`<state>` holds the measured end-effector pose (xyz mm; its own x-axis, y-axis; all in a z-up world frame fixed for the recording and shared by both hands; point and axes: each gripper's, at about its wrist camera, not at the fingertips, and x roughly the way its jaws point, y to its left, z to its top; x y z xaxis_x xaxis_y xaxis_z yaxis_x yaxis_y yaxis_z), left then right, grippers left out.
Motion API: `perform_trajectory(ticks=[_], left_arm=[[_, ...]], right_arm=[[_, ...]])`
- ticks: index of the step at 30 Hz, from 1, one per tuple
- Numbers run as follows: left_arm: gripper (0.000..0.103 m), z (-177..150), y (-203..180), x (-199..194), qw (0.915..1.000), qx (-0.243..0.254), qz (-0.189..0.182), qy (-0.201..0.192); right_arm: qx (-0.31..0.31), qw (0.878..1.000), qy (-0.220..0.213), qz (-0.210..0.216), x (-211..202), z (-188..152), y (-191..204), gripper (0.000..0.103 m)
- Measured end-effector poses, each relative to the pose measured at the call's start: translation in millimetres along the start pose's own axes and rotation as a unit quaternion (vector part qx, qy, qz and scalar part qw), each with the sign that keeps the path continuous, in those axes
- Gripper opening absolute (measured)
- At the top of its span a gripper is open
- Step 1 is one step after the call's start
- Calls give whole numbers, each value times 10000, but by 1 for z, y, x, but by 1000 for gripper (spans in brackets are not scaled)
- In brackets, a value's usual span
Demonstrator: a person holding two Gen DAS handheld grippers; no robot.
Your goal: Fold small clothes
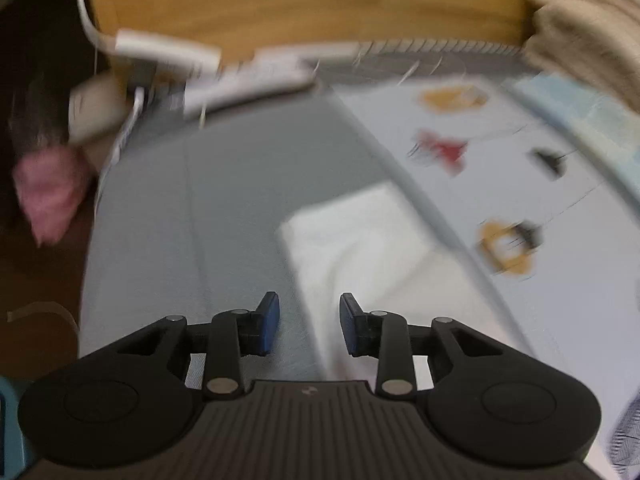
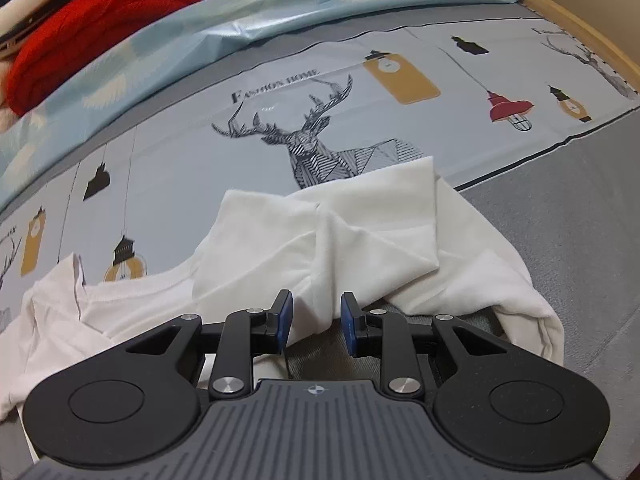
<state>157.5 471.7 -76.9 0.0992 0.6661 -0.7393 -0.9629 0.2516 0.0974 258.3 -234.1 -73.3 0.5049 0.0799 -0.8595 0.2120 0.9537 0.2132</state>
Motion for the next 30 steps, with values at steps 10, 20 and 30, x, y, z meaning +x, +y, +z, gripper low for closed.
perform_trajectory(ticks=[10, 20, 30], left_arm=[[37, -92, -153, -128, 8670, 2477, -4286, 568], [42, -196, -225, -159, 7985, 4264, -4071, 1221], [4, -158, -234, -181, 8232, 4027, -3996, 223]], right_arm=[[-125, 9963, -756, 396, 8, 9, 6, 28], [-949, 9949, -322, 88, 58, 30, 12, 49], [-1706, 9747, -1200, 807, 22, 81, 47, 9]])
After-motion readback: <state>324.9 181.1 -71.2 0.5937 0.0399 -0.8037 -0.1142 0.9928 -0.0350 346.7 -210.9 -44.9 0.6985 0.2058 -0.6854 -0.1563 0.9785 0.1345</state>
